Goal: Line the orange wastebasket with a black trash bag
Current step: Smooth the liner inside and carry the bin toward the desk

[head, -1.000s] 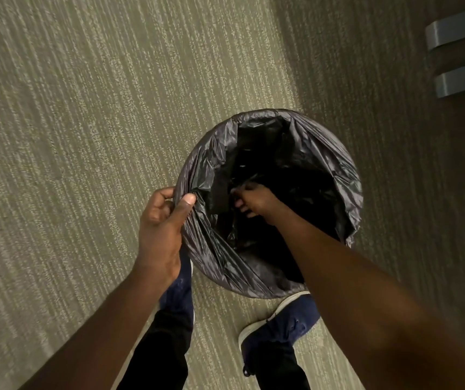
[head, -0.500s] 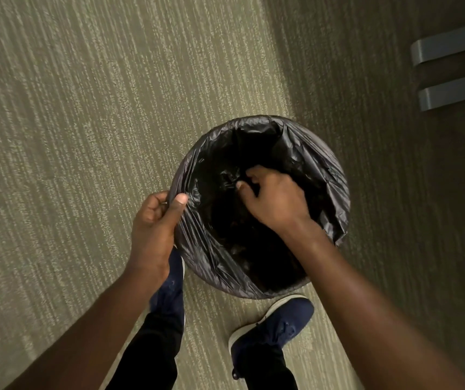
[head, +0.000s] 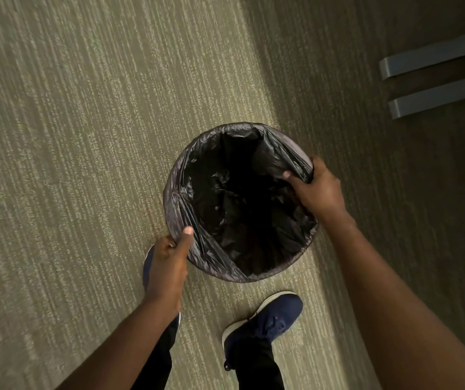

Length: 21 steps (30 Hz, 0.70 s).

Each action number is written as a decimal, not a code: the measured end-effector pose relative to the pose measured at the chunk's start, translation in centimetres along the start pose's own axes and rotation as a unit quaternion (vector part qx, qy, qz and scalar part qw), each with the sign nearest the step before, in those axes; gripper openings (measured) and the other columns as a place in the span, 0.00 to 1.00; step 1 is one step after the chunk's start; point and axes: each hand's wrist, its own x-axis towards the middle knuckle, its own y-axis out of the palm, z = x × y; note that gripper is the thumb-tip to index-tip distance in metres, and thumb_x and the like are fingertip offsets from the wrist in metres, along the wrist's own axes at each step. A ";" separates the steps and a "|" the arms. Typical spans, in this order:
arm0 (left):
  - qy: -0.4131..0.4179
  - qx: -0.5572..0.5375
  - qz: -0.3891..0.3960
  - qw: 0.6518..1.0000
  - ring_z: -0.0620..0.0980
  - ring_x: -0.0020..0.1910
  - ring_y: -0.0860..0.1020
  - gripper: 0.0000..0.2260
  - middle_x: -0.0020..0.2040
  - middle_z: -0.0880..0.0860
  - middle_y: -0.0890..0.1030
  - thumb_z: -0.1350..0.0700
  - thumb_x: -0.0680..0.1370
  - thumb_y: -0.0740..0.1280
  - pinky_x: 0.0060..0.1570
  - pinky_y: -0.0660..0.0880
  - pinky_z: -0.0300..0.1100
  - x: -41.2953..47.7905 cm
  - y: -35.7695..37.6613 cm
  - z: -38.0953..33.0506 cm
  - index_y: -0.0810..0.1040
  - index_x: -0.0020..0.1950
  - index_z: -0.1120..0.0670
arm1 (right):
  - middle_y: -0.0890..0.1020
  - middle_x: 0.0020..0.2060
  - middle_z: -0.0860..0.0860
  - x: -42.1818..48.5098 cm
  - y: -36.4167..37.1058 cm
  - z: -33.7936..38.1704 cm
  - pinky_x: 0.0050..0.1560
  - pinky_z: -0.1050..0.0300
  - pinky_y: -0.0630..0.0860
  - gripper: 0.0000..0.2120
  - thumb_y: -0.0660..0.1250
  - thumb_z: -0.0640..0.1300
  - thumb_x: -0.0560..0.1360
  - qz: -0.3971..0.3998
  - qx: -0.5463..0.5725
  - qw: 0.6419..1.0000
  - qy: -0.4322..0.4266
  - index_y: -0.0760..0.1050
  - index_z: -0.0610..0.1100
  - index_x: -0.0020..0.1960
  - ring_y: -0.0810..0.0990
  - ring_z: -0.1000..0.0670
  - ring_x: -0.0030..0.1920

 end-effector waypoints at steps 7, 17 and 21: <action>-0.045 -0.059 0.028 0.997 0.57 0.62 0.79 0.16 0.63 0.49 0.81 0.45 0.78 0.70 0.63 0.76 0.59 -3.0 1.0 0.8 0.76 0.63 0.49 | 0.83 0.44 0.47 -1.8 -0.8 -1.7 0.42 0.57 0.74 0.14 0.73 0.50 0.74 0.045 0.097 0.987 0.120 0.81 0.44 0.55 0.81 0.47 0.43; 0.034 -0.175 0.031 0.984 0.56 0.59 0.82 0.09 0.58 0.55 0.85 0.53 0.83 0.64 0.57 0.78 0.53 -10.9 1.1 -3.9 0.80 0.60 0.53 | 0.84 0.50 0.44 -11.0 -5.5 -0.7 0.46 0.54 0.78 0.15 0.71 0.45 0.76 -0.068 0.302 0.918 0.248 0.79 0.42 0.61 0.83 0.43 0.48; 0.042 -0.178 0.093 0.979 0.57 0.50 0.84 0.11 0.56 0.62 0.83 0.64 0.82 0.62 0.53 0.80 0.52 -14.1 1.4 -6.0 0.77 0.64 0.60 | 0.84 0.55 0.40 -13.3 -7.8 0.5 0.56 0.44 0.81 0.16 0.71 0.43 0.76 -0.088 0.352 0.882 0.300 0.78 0.40 0.62 0.83 0.39 0.53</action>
